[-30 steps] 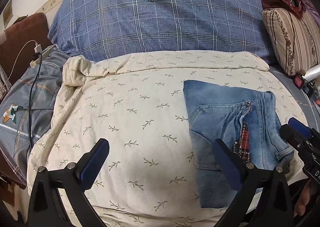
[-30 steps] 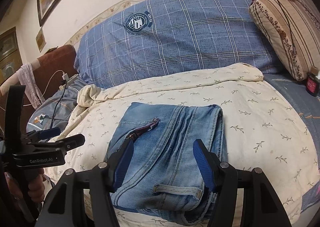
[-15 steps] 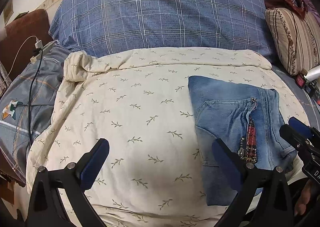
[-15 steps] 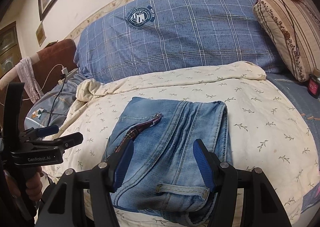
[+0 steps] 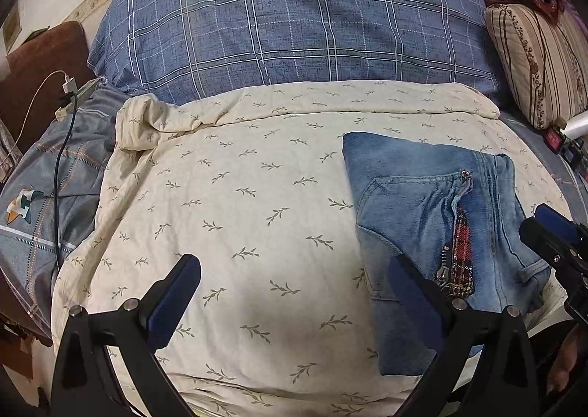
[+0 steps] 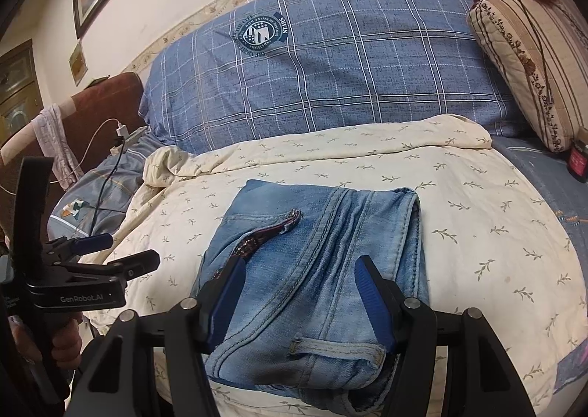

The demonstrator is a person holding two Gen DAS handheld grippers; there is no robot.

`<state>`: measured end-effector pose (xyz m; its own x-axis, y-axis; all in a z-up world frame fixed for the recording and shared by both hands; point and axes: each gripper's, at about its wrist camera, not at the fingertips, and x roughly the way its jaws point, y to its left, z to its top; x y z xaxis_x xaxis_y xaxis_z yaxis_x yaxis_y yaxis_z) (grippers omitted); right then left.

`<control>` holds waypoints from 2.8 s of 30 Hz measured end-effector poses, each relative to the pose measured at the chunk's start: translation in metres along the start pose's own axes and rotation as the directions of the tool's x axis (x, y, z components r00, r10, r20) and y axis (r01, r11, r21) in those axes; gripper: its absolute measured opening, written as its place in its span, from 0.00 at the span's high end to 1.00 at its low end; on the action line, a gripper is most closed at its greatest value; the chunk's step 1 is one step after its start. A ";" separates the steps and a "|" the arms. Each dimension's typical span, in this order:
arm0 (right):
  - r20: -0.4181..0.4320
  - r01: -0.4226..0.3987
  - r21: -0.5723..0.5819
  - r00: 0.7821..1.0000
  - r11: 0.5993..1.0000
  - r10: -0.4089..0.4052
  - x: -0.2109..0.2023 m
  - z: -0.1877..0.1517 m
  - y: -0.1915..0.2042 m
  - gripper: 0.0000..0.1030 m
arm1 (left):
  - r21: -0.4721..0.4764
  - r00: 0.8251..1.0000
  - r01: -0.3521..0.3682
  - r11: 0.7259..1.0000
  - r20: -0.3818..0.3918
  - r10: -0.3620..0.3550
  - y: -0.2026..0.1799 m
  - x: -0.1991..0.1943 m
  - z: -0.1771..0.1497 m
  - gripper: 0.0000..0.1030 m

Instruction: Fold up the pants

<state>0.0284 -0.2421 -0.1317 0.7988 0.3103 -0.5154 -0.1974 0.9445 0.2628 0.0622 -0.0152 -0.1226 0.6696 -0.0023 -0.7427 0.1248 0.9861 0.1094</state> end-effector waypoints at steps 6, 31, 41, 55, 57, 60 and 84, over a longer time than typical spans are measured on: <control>0.002 -0.003 0.003 1.000 1.000 0.003 -0.001 0.000 0.000 0.36 | 0.005 1.000 -0.004 1.000 -0.005 0.004 -0.002 0.000 0.000 0.01; -0.004 -0.001 -0.004 1.000 1.000 0.001 -0.002 0.000 0.002 0.36 | 0.007 1.000 -0.002 1.000 -0.018 0.002 -0.003 0.005 -0.005 0.01; -0.004 -0.001 -0.006 1.000 1.000 0.001 -0.001 -0.001 0.003 0.36 | 0.006 1.000 0.001 1.000 -0.026 -0.001 -0.003 0.007 -0.006 0.01; -0.008 0.002 -0.010 1.000 1.000 -0.002 -0.001 -0.002 0.004 0.36 | 0.011 0.999 0.004 1.000 -0.039 -0.004 -0.003 0.009 -0.007 0.01; -0.008 0.001 -0.010 1.000 1.000 -0.002 -0.001 -0.003 0.004 0.36 | 0.010 0.999 0.005 1.000 -0.038 -0.004 -0.003 0.009 -0.007 0.01; -0.009 0.001 -0.010 1.000 1.000 -0.001 -0.001 -0.003 0.004 0.36 | 0.011 0.999 0.005 1.000 -0.039 -0.005 -0.003 0.009 -0.007 0.01; -0.034 0.000 -0.037 0.999 0.999 -0.001 0.005 -0.004 0.005 0.36 | 0.013 0.999 0.004 1.000 -0.043 -0.004 -0.004 0.010 -0.007 0.01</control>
<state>0.0297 -0.2352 -0.1362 0.7792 0.3130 -0.5431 -0.2183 0.9477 0.2329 0.0631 -0.0175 -0.1351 0.6372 0.0012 -0.7707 0.1370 0.9839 0.1147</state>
